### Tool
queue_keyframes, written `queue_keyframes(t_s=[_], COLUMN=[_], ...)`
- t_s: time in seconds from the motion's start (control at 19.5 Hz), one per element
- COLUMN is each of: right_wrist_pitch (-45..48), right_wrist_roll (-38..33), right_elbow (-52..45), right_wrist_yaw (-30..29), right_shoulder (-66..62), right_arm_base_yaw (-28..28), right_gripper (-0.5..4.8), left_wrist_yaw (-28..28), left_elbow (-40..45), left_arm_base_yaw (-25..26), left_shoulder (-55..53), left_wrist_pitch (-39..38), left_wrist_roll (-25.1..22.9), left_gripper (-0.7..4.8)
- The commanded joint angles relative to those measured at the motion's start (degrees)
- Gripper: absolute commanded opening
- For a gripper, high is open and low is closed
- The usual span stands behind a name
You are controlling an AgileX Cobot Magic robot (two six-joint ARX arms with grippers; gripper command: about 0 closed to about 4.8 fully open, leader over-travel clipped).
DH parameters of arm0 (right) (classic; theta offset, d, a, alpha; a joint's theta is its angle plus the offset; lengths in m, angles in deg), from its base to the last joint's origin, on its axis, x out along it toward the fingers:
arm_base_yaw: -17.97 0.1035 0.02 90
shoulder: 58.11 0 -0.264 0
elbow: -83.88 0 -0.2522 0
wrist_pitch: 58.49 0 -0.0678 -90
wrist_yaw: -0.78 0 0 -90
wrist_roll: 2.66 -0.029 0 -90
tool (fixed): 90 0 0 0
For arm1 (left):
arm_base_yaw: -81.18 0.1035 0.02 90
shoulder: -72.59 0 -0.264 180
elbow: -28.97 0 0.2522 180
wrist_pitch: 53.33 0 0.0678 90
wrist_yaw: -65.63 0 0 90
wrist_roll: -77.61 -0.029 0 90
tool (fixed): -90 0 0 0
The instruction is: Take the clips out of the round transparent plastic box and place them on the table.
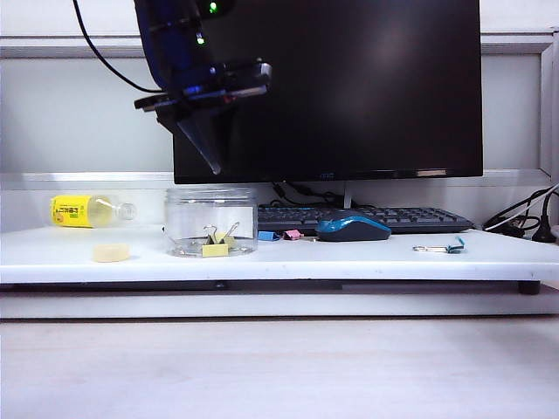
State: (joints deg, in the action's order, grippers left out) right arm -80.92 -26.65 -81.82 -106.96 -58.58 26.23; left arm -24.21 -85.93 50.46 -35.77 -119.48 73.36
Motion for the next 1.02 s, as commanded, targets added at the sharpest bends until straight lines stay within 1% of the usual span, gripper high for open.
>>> queue_keyframes(t_s=[0.05,0.15,0.26,0.36,0.51,0.56,0.82,0.92,1.02], right_wrist_pitch=[-0.2,-0.2,-0.2,-0.2,-0.2,-0.2,-0.2,-0.2,-0.2], right_wrist_roll=[0.2,0.2,0.2,0.2,0.2,0.2,0.2,0.2,0.2], right_elbow=[0.0,0.0,0.0,0.0,0.0,0.0,0.0,0.0,0.0], right_wrist_yaw=[0.2,0.2,0.2,0.2,0.2,0.2,0.2,0.2,0.2], right_shoulder=[0.0,0.0,0.0,0.0,0.0,0.0,0.0,0.0,0.0], right_arm_base_yaw=[0.0,0.0,0.0,0.0,0.0,0.0,0.0,0.0,0.0], right_gripper=[0.22,0.22,0.22,0.22,0.22,0.22,0.22,0.22,0.22], left_wrist_yaw=[0.0,0.1,1.7,3.2,3.9,3.9,3.5,3.2,1.9], left_elbow=[0.0,0.0,0.0,0.0,0.0,0.0,0.0,0.0,0.0], left_arm_base_yaw=[0.0,0.0,0.0,-0.1,-0.2,-0.2,-0.2,-0.2,-0.2], left_shoulder=[0.3,-0.3,-1.1,-1.9,-3.4,-4.2,-6.6,-7.2,-7.6], left_wrist_pitch=[-1.7,-3.3,-4.3,-4.3,-4.5,-4.8,-5.6,-5.6,-5.4], left_wrist_roll=[-0.3,-0.3,-0.2,-0.3,-0.5,-1.4,-1.8,-2.9,-3.2], left_gripper=[0.75,0.95,1.24,1.24,1.24,1.24,1.24,1.24,1.24])
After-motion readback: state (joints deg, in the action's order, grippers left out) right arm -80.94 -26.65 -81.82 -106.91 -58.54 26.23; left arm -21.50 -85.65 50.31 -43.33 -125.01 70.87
